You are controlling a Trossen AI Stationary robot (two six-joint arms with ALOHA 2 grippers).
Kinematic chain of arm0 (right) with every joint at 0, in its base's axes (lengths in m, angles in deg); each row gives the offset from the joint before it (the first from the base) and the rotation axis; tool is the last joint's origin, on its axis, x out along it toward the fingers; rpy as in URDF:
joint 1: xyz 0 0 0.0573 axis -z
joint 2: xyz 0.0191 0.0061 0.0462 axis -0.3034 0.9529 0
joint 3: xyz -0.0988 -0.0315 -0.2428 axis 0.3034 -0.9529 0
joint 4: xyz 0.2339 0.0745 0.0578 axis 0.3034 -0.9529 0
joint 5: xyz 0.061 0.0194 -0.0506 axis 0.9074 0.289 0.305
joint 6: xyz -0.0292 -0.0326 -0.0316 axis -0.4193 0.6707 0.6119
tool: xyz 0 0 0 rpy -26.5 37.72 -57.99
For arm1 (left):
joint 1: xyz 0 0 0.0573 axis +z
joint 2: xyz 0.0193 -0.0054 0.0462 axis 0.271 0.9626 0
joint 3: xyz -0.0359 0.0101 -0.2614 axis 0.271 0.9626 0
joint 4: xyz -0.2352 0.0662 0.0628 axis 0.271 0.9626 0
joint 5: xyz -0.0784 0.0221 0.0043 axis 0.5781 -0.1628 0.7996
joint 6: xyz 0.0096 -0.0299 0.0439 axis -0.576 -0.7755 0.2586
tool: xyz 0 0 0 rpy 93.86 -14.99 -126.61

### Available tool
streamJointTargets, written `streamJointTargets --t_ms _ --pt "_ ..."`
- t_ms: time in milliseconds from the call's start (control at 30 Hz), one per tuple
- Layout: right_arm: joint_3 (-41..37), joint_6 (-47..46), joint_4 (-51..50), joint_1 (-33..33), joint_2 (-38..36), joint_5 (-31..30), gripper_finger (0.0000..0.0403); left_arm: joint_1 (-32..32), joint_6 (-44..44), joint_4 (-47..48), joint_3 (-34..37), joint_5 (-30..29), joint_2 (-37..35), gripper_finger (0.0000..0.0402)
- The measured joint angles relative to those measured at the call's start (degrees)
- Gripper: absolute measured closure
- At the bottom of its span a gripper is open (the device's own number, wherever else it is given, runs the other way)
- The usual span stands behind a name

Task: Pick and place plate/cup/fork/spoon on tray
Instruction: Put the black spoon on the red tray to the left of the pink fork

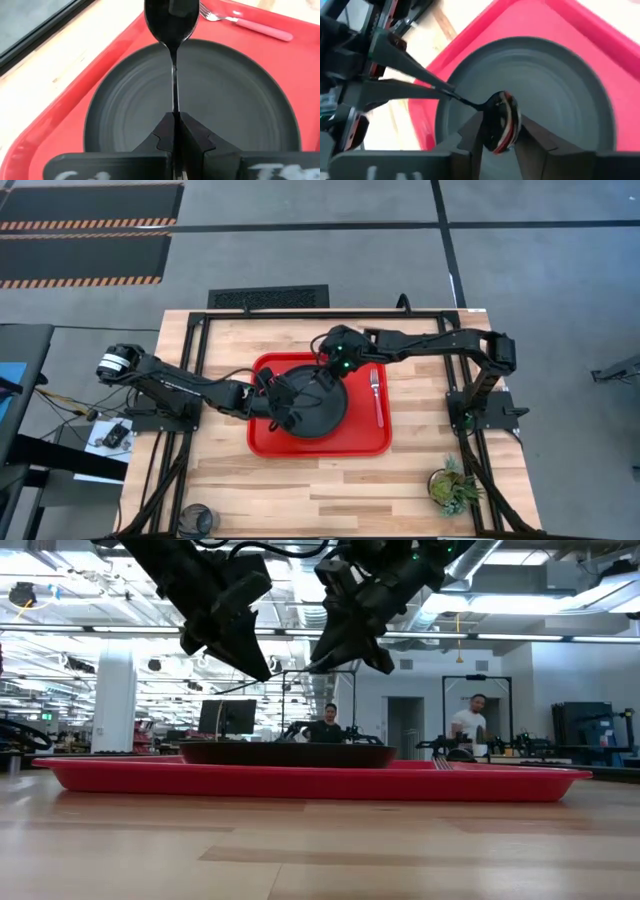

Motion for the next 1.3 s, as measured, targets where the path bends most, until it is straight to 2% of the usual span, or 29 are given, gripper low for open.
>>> streamJointTargets --t_ms 233,433,633,733,800,933,1067,1133,1300 --pt "0.0 0.3 0.3 0.0 0.0 -1.4 0.0342 0.0 0.0 0.1 0.0 0.1 0.0 0.0400" --pt "0.0 1.0 0.8 0.0 0.0 -2.0 0.0378 0.0 0.0 -0.1 0.0 -0.1 0.0 0.0398" --pt "0.0 3.4 0.4 1.8 -0.3 -1.2 0.0388 -0.9 1.9 1.1 0.0 -0.2 -0.5 0.0348" --pt "0.4 5.5 -2.2 3.8 -1.4 1.3 0.0384 -2.6 2.5 2.7 0.0 -2.6 -2.2 0.0317" --pt "0.9 8.2 -7.7 5.5 -2.9 2.5 0.0385 -4.5 2.6 4.0 0.8 -5.0 -4.1 0.0302" --pt "3.7 17.7 -19.6 8.5 -6.8 3.2 0.0390 -7.6 2.6 2.4 5.4 -5.5 -9.3 0.0301" --pt "4.4 31.5 -33.4 11.8 -10.5 3.2 0.0391 -8.2 5.2 -7.7 13.2 0.4 -15.8 0.0334" --pt "3.9 37.0 -39.2 13.3 -11.5 3.2 0.0391 -7.6 8.2 -16.3 17.4 5.2 -18.9 0.0355" --pt "0.7 45.8 -42.2 15.8 -10.6 7.9 0.0391 -4.1 12.9 -33.7 26.5 16.7 -25.6 0.0397"
